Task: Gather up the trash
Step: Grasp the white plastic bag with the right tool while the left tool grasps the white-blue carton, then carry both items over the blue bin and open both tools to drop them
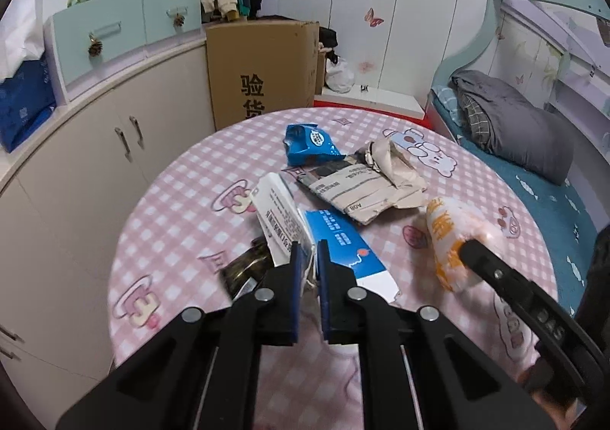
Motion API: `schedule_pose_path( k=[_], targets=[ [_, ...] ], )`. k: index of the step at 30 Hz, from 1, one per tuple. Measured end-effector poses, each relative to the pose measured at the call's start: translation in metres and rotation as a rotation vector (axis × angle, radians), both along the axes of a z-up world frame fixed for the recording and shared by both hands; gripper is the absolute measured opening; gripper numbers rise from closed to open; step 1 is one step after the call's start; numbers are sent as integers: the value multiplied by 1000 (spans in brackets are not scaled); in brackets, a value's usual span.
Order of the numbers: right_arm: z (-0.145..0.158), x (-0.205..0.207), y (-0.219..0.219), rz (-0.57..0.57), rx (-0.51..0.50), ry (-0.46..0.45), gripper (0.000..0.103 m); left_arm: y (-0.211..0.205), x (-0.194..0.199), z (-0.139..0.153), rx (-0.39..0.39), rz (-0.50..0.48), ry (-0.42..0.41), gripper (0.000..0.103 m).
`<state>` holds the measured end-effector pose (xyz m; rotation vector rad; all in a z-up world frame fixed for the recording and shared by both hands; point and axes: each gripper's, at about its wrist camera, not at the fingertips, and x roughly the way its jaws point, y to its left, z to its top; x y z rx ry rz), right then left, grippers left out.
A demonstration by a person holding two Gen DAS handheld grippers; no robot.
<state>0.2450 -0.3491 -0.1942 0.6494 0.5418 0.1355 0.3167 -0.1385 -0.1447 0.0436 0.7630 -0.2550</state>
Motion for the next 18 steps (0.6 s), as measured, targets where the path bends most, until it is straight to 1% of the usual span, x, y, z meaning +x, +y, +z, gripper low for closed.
schedule_pose_path(
  k=[4, 8, 11, 16, 18],
  targets=[
    [6, -17, 12, 9, -23, -13, 29, 16, -23, 8, -27, 9, -21, 7],
    [21, -35, 28, 29, -48, -44, 29, 32, -45, 17, -35, 23, -52, 7],
    [32, -46, 42, 55, -56, -63, 29, 47, -60, 26, -57, 26, -77, 7],
    [47, -58, 77, 122, -72, -85, 29, 80, -85, 40, -74, 49, -115, 7],
    [53, -60, 100, 166, -85, -91, 29, 94, -92, 44, -83, 66, -123, 7]
  ],
)
